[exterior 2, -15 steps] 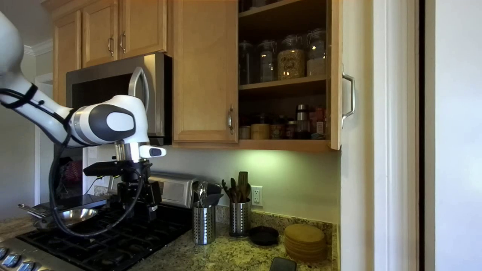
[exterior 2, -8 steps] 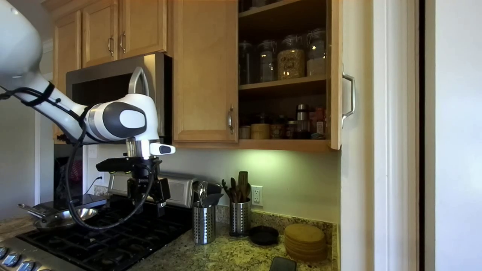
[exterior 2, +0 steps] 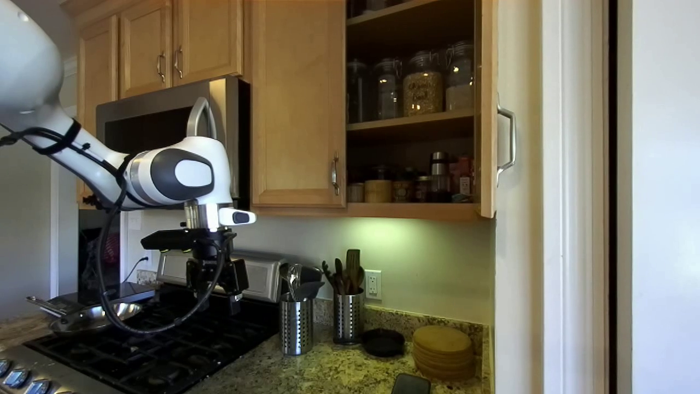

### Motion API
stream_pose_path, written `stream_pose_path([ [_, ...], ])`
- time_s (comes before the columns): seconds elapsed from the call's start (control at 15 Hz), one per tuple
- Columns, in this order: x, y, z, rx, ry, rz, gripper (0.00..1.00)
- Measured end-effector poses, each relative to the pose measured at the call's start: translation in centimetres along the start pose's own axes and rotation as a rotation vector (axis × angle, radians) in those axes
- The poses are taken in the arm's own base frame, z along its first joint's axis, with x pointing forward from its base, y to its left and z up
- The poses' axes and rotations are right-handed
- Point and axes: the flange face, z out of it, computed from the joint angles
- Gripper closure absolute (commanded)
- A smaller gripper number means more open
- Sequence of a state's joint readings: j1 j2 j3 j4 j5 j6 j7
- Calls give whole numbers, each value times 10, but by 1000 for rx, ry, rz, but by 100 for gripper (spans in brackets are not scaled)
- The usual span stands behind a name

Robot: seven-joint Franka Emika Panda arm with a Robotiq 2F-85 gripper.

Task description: Open the left cabinet door then take out the bottle at the left and put it on the counter top

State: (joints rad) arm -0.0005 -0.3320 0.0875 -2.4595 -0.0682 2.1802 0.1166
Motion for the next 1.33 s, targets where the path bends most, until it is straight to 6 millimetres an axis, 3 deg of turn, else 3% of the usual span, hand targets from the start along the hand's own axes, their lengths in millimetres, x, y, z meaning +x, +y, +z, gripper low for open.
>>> stream_pose_path([
  [0.27, 14, 13, -5, 4, 38, 31, 0],
  [0.67, 57, 48, -29, 20, 135, 72, 0],
  [1.07, 90, 87, -80, 8, 325, 66, 0],
  [1.33, 104, 101, -118, -7, 480, 59, 0],
])
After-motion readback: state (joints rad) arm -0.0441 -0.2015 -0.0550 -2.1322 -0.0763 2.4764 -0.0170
